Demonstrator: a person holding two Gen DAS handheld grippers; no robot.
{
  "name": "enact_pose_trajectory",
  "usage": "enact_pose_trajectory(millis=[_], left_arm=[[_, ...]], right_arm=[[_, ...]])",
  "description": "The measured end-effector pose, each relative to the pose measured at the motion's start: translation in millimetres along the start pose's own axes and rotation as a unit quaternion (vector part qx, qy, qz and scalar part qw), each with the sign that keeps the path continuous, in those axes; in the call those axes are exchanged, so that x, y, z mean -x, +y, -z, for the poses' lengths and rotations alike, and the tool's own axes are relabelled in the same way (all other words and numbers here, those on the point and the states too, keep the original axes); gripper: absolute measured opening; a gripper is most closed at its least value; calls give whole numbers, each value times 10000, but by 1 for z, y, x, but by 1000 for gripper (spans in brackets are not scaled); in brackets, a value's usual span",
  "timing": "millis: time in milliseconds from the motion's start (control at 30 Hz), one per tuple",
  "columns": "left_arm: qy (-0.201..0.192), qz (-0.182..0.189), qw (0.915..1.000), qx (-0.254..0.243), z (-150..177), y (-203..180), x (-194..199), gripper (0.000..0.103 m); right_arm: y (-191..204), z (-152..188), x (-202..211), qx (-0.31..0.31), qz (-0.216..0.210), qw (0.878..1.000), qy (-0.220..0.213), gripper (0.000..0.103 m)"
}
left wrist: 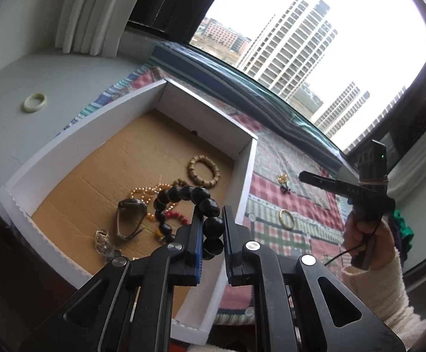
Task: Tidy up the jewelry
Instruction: 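Carry the black beads over the white box while the right grasps the gold bangle, then release the black beads in the box while the right carries the bangle into it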
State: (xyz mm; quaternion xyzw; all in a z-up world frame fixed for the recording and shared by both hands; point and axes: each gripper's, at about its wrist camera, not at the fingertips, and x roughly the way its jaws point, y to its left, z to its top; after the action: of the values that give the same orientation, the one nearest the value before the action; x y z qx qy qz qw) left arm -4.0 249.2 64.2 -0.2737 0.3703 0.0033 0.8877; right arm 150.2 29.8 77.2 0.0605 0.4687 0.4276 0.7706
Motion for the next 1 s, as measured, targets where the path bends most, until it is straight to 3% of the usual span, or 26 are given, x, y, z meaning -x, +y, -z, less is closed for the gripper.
enact_pose_trajectory(millis=[33, 100, 167, 300, 467, 533, 667, 767, 900, 1000], left_arm=[[34, 42, 10000, -2, 4, 2, -1, 10], [88, 126, 9999, -53, 9, 2, -3, 10], [129, 211, 9996, -111, 11, 0, -5, 10], [166, 319, 9992, -188, 12, -6, -11, 10], [267, 387, 9983, -345, 15, -18, -12, 10], [302, 395, 9978, -430, 18, -24, -11, 10], [342, 420, 9972, -516, 22, -30, -12, 10], [296, 388, 9976, -482, 20, -28, -10, 10], [102, 119, 9991, -385, 13, -15, -1, 10], [48, -191, 9992, -350, 5, 0, -4, 10]], right_arm=[[-9, -1, -3, -50, 214, 9997, 84, 4], [-41, 2, -3, -257, 722, 9966, 303, 31], [-84, 12, -6, -539, 1279, 9881, 661, 39], [-164, 45, -33, -1020, 2065, 9613, 1513, 39], [-184, 70, -64, -742, 2489, 9487, 1804, 36], [-178, 72, -67, -476, 2727, 9441, 1789, 6], [-160, 68, -45, -646, 2334, 9578, 1548, 5], [-129, 61, -21, -724, 1745, 9736, 1281, 5], [-59, 40, -1, -281, 1089, 9900, 856, 5], [6, 20, -2, 258, 616, 9958, 624, 5]])
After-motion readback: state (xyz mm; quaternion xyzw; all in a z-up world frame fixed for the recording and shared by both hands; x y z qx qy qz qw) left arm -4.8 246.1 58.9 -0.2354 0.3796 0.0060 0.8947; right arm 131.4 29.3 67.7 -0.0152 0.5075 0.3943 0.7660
